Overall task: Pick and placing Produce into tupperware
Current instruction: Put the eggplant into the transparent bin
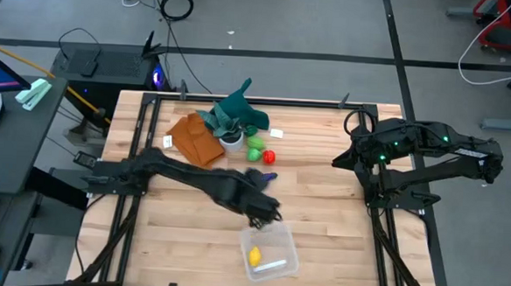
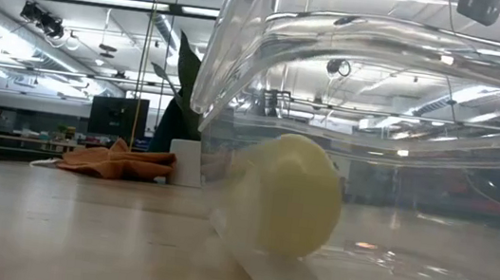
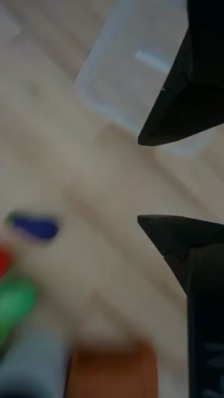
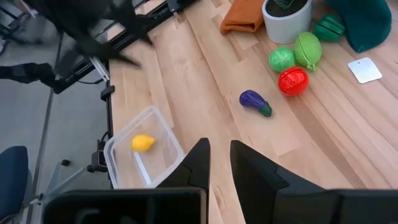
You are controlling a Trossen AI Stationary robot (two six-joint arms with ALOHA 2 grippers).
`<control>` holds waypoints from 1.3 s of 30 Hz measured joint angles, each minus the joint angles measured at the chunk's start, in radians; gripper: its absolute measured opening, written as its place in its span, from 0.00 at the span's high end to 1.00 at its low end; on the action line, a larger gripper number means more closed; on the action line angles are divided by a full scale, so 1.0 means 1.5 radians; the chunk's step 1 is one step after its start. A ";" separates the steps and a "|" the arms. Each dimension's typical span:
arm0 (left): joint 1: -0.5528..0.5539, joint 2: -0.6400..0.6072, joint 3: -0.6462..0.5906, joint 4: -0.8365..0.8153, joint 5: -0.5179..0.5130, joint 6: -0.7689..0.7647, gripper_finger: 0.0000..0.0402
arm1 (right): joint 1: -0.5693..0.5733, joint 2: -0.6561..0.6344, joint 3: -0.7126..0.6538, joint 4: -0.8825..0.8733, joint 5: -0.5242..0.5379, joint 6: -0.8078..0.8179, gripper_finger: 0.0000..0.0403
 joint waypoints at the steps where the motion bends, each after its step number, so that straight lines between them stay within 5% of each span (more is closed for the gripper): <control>1: 0.000 -0.022 0.000 -0.014 -0.027 -0.008 0.51 | 0.000 0.000 0.000 0.000 0.000 0.000 0.93; 14: 0.002 -0.225 -0.011 -0.037 -0.269 -0.009 0.59 | 0.000 0.000 0.000 0.000 0.016 0.008 0.93; 19: 0.005 -0.262 -0.144 -0.028 -0.278 -0.068 0.63 | 0.000 0.000 0.000 0.000 0.017 0.011 0.93; 24: 0.015 -0.295 -0.380 0.163 -0.192 -0.098 0.68 | 0.000 0.000 0.000 0.001 0.032 0.009 0.93; 30: 0.035 -0.330 -0.603 0.532 -0.080 0.019 0.78 | -0.001 0.006 0.000 0.003 0.061 0.008 0.93; 39: 0.097 -0.345 -0.740 0.932 0.085 0.291 0.87 | 0.000 0.045 0.000 0.007 0.068 0.035 0.93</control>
